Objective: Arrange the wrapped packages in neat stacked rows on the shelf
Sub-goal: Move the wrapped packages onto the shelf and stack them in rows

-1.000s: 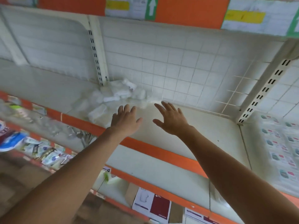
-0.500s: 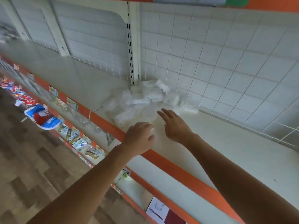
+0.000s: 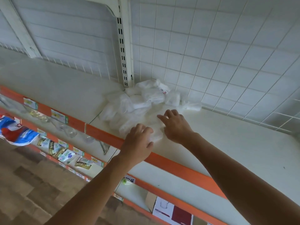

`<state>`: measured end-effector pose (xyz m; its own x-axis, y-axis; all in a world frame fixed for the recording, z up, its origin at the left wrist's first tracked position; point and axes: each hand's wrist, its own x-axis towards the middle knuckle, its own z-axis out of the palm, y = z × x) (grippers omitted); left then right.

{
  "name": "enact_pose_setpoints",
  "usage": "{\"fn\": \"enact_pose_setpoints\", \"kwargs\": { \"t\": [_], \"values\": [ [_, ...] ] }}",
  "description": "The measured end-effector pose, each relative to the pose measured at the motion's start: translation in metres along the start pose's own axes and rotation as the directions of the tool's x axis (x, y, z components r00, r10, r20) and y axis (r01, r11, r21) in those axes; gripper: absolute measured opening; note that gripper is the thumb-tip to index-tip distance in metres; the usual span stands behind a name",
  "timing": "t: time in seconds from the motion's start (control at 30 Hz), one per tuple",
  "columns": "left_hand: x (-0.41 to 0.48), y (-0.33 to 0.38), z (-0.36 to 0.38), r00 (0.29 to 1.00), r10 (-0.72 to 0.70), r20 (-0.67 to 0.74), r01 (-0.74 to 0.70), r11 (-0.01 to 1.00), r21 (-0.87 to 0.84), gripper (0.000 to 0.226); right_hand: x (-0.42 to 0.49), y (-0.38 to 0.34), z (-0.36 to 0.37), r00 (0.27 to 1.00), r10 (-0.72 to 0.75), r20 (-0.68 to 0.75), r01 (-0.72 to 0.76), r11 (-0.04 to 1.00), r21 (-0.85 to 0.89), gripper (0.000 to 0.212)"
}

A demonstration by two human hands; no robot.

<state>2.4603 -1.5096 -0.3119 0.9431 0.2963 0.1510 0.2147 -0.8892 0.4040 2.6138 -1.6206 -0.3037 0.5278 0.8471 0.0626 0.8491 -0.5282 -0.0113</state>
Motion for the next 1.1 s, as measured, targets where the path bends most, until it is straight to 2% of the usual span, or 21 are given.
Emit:
{"fn": "enact_pose_setpoints", "kwargs": {
  "t": [0.1, 0.4, 0.63, 0.87, 1.1],
  "values": [
    [0.003, -0.006, -0.001, 1.000, 0.023, 0.018, -0.022, 0.998, -0.059, 0.037, -0.007, -0.003, -0.005, 0.998, 0.067, 0.004, -0.067, 0.997, -0.034, 0.048],
    [0.017, 0.007, 0.017, 0.974, 0.220, 0.046, -0.208, 0.960, -0.189, 0.039, -0.074, 0.015, -0.010, 0.956, 0.290, 0.042, -0.292, 0.955, 0.045, 0.052],
    [0.025, 0.063, 0.043, 0.944, 0.317, 0.090, -0.290, 0.929, -0.228, 0.038, -0.144, 0.049, -0.024, 0.864, 0.500, 0.059, -0.501, 0.866, -0.004, 0.052],
    [0.025, 0.131, 0.064, 0.921, 0.379, 0.088, -0.353, 0.908, -0.225, 0.038, -0.211, 0.093, -0.048, 0.761, 0.642, -0.095, -0.642, 0.766, 0.036, 0.051],
    [0.027, 0.243, 0.084, 0.889, 0.455, 0.051, -0.430, 0.869, -0.246, 0.036, -0.299, 0.163, -0.077, 0.715, 0.671, -0.194, -0.659, 0.740, 0.134, 0.050]
  ]
}}
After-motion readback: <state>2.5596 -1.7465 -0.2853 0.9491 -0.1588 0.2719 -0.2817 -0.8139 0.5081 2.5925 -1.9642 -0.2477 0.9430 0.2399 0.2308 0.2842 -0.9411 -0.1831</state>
